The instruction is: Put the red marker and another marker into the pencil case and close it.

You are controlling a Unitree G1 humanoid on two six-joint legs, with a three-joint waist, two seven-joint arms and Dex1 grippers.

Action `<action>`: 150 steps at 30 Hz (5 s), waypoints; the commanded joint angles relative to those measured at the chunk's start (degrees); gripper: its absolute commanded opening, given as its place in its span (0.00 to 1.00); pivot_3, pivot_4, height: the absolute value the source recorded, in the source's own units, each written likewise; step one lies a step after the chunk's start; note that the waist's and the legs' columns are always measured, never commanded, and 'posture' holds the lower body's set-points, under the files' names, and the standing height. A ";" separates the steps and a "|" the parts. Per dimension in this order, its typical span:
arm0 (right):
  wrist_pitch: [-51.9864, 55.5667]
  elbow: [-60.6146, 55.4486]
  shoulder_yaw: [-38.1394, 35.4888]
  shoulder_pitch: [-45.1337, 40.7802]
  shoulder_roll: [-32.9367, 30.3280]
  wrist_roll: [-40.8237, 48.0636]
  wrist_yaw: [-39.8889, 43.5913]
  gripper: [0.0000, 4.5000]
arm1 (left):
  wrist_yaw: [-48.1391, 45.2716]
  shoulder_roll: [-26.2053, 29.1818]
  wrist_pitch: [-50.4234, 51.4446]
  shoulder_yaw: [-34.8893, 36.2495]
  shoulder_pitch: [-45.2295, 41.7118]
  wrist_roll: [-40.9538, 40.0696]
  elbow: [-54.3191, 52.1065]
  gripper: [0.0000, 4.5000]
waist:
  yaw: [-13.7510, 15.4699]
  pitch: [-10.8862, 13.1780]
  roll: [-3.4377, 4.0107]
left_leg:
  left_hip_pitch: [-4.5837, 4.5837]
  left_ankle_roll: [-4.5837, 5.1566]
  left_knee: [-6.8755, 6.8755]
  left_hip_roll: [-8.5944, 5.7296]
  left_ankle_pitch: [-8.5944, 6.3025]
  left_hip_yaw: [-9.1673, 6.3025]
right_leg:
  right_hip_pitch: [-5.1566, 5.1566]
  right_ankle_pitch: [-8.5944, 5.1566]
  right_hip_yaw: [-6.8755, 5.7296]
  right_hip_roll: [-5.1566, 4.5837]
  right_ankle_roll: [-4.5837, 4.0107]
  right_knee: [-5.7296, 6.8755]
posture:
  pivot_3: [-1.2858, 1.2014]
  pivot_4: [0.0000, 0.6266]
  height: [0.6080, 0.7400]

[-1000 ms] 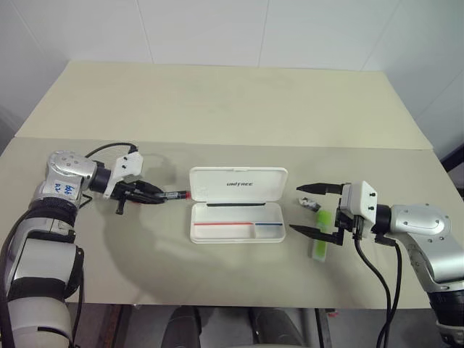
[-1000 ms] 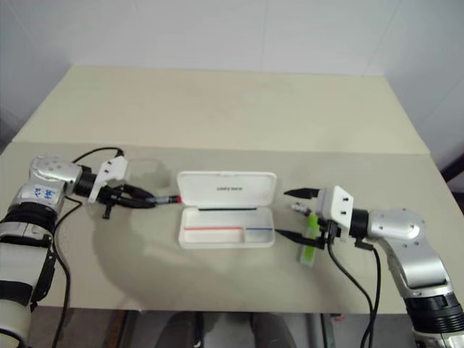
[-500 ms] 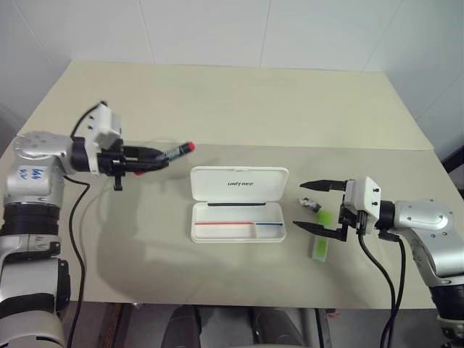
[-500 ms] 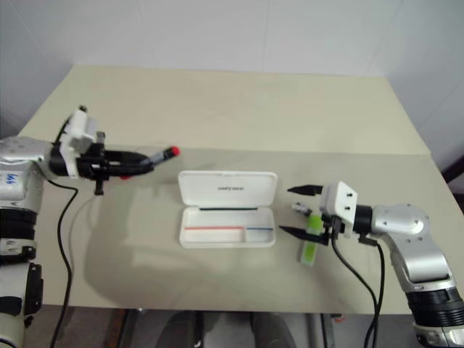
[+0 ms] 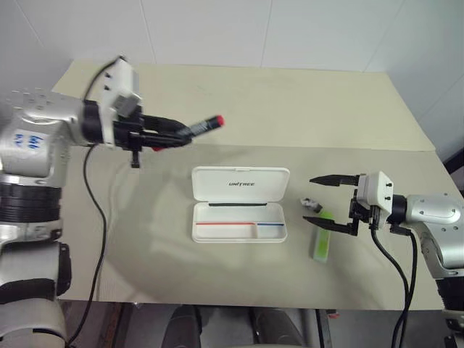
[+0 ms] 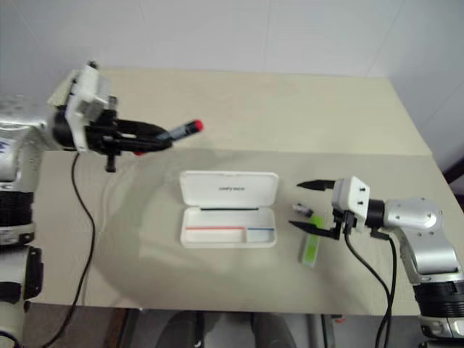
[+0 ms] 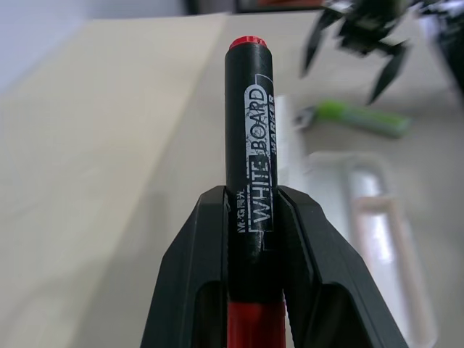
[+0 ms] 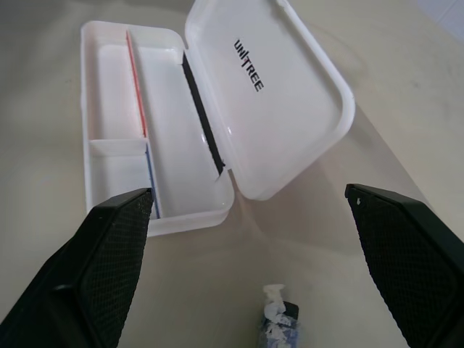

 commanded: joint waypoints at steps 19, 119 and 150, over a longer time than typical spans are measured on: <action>-0.53 -4.94 -6.76 7.12 -0.16 3.54 -2.44 1.00 | 6.21 -11.78 16.04 -14.46 1.26 -1.77 -20.32 0.13 | -0.05 0.00 0.02 | 0.02 0.00 0.02 -0.02 0.00 -0.04 | 0.06 0.01 0.07 0.01 0.05 -0.03 | 0.52 0.24 1.00; 61.41 -27.41 -1.62 17.53 7.85 -3.46 -48.82 0.30 | -8.56 -0.77 -6.87 7.68 25.11 -18.88 -19.95 1.00 | -0.18 -0.44 -0.67 | 0.26 0.21 -0.59 0.00 0.10 -0.12 | 0.86 0.03 -0.04 -0.22 -0.78 -1.84 | 0.52 0.24 1.00; 44.56 -29.18 2.28 -3.53 -11.96 -2.64 -24.84 0.25 | -8.66 -0.86 -7.99 9.56 29.86 -18.96 -18.21 1.00 | -0.09 -0.21 -0.15 | -0.97 0.82 -1.13 -0.35 0.35 0.67 | -0.85 0.60 0.04 -0.87 0.47 -1.67 | 0.52 0.24 1.00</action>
